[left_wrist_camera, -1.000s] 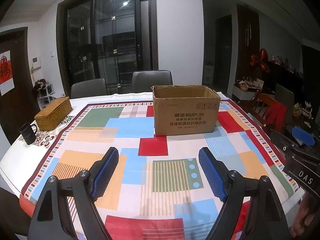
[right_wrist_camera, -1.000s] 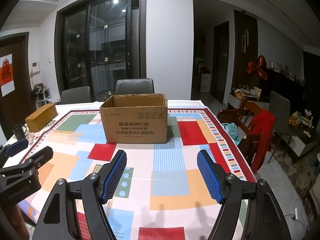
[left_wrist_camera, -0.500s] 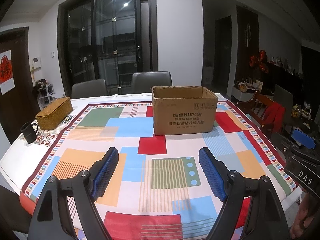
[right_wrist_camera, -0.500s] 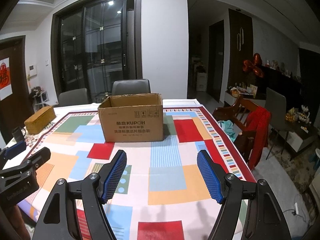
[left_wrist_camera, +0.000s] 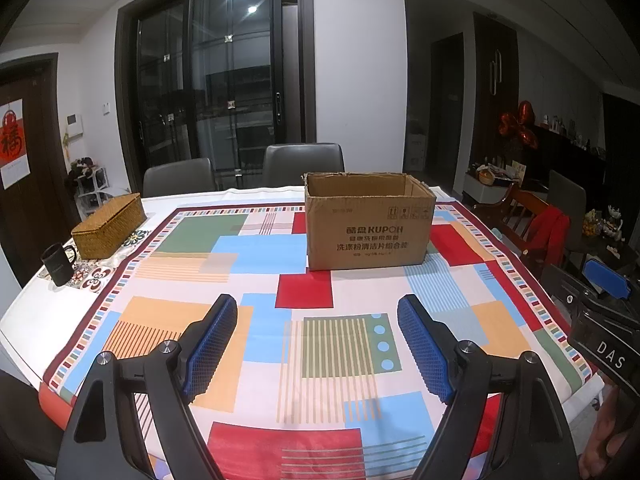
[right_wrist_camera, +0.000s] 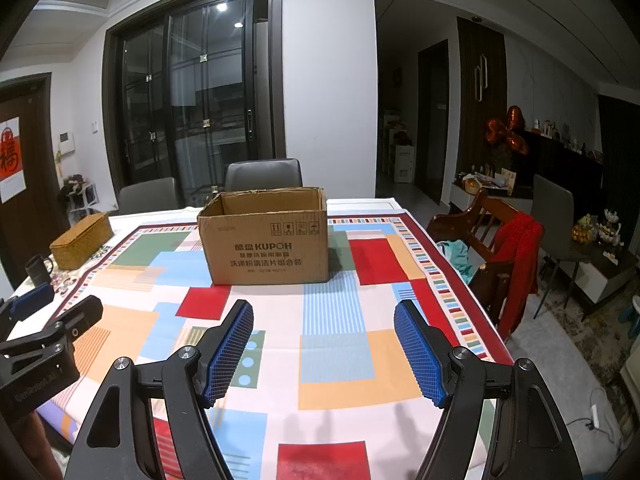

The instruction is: Organize snacks

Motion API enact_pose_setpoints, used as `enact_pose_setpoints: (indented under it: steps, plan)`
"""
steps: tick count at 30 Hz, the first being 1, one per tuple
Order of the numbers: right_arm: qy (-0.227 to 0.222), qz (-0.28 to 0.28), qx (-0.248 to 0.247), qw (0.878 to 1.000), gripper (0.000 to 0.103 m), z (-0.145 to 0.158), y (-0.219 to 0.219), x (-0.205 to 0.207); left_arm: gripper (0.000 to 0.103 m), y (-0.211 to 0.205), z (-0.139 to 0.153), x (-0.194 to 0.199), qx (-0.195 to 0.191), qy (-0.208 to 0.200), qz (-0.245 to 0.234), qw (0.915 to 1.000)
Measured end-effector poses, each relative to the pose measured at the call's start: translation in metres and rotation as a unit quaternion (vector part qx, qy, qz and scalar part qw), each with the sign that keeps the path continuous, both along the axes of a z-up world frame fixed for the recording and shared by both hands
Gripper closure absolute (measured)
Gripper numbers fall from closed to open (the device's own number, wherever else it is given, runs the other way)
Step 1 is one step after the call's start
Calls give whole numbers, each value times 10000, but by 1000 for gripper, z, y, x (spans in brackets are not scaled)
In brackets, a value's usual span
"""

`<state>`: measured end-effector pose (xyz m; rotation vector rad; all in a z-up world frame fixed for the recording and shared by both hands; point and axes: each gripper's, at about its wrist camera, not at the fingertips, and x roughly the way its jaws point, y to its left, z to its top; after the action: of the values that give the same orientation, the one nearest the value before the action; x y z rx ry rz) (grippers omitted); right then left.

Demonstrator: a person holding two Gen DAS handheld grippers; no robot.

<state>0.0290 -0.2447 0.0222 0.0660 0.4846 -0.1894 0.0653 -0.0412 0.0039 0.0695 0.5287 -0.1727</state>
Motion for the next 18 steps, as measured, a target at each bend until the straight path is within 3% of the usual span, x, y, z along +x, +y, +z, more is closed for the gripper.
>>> enact_pose_setpoints:
  steps: [18]
  plan:
    - [5,8,5,10000,29,0,0,0,17,-1,1,-2,40,-14,76,10000]
